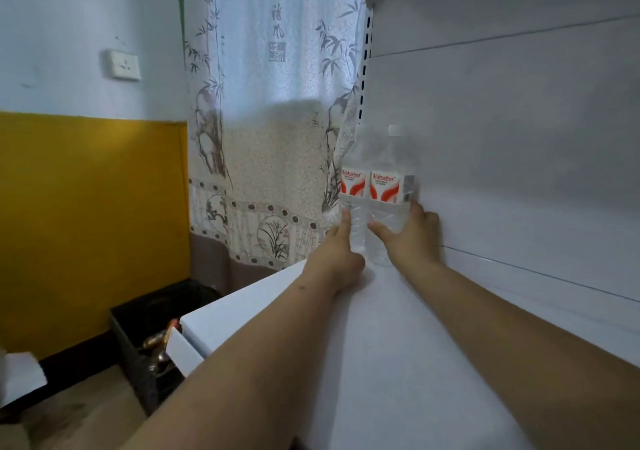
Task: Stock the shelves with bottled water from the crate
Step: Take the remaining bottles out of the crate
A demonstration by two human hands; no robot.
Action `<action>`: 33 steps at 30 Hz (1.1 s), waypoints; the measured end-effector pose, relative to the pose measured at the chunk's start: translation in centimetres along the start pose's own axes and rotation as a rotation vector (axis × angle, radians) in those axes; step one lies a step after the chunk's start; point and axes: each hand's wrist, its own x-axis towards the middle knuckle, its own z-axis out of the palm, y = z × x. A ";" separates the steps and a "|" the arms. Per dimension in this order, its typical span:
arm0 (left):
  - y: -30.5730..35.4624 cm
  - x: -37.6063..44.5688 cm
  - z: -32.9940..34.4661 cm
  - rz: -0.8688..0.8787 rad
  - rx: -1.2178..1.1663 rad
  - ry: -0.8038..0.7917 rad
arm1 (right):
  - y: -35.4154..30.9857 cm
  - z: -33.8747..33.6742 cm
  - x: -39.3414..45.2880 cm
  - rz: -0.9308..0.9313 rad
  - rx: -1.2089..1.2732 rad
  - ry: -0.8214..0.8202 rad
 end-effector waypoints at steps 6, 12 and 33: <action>-0.6 0.4 0.1 0.009 -0.023 0.027 | 1.0 0.2 -0.4 -0.114 -0.163 0.077; -0.4 0.1 -0.2 0.022 -0.070 0.057 | 1.3 0.4 -0.9 -0.103 -0.226 0.041; 1.7 -2.4 -2.5 -0.018 -0.017 -0.014 | -2.1 -2.4 -3.8 0.023 -0.513 0.037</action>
